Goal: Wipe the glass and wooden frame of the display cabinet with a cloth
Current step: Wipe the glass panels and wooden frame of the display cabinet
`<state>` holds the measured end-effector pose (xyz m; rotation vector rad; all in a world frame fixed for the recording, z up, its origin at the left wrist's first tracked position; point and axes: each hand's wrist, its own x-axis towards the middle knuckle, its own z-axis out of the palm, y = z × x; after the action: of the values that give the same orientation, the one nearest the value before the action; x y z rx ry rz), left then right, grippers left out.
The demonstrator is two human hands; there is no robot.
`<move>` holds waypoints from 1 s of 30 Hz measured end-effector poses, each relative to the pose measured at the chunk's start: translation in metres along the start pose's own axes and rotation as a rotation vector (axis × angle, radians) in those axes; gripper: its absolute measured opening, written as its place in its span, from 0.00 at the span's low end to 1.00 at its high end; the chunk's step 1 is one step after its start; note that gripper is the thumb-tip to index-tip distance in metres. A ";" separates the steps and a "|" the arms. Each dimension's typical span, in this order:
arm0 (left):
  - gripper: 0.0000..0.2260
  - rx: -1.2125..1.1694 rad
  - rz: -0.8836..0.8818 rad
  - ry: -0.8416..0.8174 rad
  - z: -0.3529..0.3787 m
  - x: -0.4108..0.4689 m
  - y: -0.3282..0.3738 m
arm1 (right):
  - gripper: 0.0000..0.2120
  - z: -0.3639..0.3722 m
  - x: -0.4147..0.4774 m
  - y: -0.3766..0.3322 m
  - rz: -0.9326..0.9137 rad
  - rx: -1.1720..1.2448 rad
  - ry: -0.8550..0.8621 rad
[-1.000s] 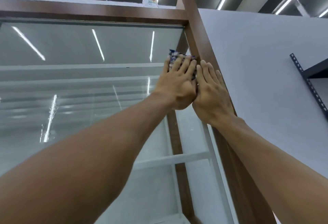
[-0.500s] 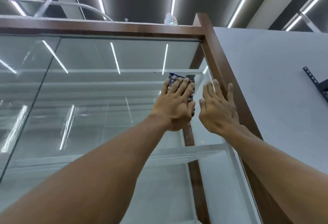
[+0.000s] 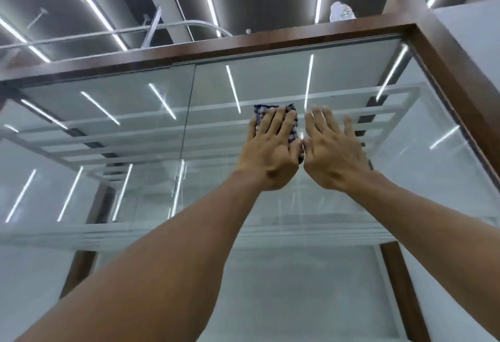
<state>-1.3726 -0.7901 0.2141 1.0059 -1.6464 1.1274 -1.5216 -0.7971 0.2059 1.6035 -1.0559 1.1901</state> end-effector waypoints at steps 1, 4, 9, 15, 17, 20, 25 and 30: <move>0.28 -0.001 -0.021 0.002 -0.005 -0.007 -0.017 | 0.30 0.003 0.004 -0.019 -0.041 0.005 -0.010; 0.28 -0.002 -0.097 0.038 -0.020 -0.026 -0.072 | 0.29 0.013 0.015 -0.077 -0.142 0.037 -0.024; 0.28 0.001 -0.179 0.051 -0.040 -0.048 -0.137 | 0.31 0.027 0.030 -0.150 -0.176 0.053 -0.029; 0.31 -0.035 -0.267 0.061 -0.048 -0.107 -0.172 | 0.30 0.038 0.014 -0.173 -0.248 0.053 -0.053; 0.31 0.012 -0.211 0.045 -0.040 -0.134 -0.155 | 0.29 0.039 0.005 -0.166 -0.257 0.061 -0.052; 0.32 0.065 -0.086 -0.011 -0.029 -0.130 -0.135 | 0.30 0.039 -0.009 -0.152 -0.260 0.054 -0.030; 0.28 -0.045 -0.207 0.048 -0.023 -0.056 -0.083 | 0.28 0.031 -0.012 -0.108 -0.102 0.081 0.030; 0.31 0.031 0.011 -0.001 -0.004 -0.065 -0.042 | 0.27 0.013 -0.021 -0.026 -0.041 0.022 0.026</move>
<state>-1.3141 -0.7883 0.1639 1.0182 -1.6413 1.1632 -1.4976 -0.7997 0.1797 1.6150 -0.9925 1.1957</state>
